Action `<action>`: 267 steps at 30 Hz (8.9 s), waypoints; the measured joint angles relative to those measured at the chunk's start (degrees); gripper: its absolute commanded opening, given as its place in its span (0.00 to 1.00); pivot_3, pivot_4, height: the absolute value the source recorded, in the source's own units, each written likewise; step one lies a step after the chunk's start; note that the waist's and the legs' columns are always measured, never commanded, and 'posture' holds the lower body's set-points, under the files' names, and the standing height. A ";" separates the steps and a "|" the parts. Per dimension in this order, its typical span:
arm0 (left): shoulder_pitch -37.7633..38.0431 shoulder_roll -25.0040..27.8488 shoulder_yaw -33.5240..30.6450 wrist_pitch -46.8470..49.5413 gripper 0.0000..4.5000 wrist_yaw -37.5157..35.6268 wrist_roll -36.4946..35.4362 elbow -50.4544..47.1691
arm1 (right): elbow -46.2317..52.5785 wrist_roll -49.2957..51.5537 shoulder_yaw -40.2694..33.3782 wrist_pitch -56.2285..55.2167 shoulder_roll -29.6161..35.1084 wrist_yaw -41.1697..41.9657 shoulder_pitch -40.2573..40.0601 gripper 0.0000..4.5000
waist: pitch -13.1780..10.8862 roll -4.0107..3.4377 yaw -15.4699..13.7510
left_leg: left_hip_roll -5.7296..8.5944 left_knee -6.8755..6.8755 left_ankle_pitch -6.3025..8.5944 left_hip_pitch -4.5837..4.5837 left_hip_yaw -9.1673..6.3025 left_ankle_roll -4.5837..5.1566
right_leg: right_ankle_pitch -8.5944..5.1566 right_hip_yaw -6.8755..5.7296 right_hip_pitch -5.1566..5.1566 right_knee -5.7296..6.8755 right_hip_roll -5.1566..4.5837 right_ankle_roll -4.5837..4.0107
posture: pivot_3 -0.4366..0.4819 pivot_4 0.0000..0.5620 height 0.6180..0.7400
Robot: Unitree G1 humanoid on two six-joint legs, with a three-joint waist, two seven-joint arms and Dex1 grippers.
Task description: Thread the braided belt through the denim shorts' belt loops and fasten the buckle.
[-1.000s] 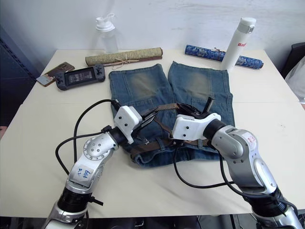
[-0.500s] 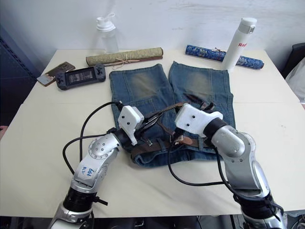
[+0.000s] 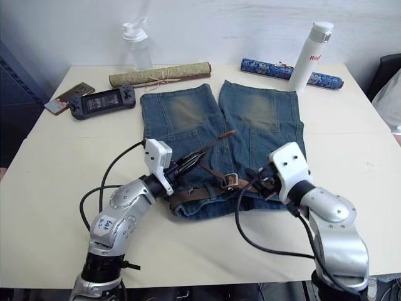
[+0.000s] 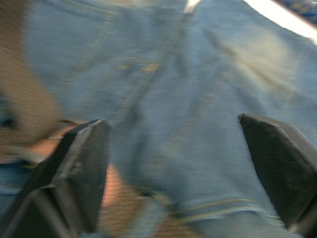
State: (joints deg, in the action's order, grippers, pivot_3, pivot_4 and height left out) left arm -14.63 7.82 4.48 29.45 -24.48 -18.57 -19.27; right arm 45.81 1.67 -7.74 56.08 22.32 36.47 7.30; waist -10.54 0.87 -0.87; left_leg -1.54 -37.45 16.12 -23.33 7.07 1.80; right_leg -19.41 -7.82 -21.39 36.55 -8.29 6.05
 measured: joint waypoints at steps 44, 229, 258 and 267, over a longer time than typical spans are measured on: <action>-1.94 1.74 3.79 -2.96 0.00 -1.94 -0.06 -0.23 | -2.52 3.16 21.51 0.05 6.30 -13.10 0.93 0.02 | 0.00 0.00 -0.33 | -0.02 0.04 0.00 0.00 0.02 -0.01 | 0.00 0.02 -0.06 -0.22 -0.12 0.00 | 0.48 0.27 0.82; -2.28 8.04 9.12 -18.64 0.53 -5.70 17.00 5.78 | -10.33 -23.51 20.69 -43.21 15.38 -3.37 3.34 0.00 | 0.11 -0.27 -0.52 | 0.02 0.16 -0.05 0.06 -0.85 -0.14 | 0.02 -1.26 0.74 -0.78 -0.11 -0.07 | 0.48 0.27 0.82; -2.53 7.94 9.81 -21.45 0.00 -5.19 18.11 5.89 | -8.99 -23.83 18.87 -38.72 10.42 -2.39 2.26 0.36 | 0.12 -0.27 -0.50 | 0.03 0.12 -0.07 0.06 -0.84 -0.13 | 0.02 -1.26 0.74 -0.64 -0.09 -0.06 | 0.48 0.27 0.82; -1.43 8.60 8.39 -21.11 0.00 -3.73 18.78 5.72 | -1.79 -20.11 8.43 -32.73 12.12 -0.41 -12.73 0.99 | 0.12 -0.28 -0.68 | 0.05 0.19 -0.05 0.06 -0.89 -0.09 | 0.02 -1.22 0.79 -0.66 -0.12 -0.06 | 0.48 0.27 0.82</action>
State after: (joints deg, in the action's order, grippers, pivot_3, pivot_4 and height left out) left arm -16.06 16.42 12.87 8.35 -28.20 0.21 -13.55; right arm 44.02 -18.44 0.68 23.35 34.45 36.06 -5.43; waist -10.42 0.59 -1.54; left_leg -1.49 -37.26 16.07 -23.27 6.18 1.71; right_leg -19.39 -9.05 -20.59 35.89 -8.41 5.99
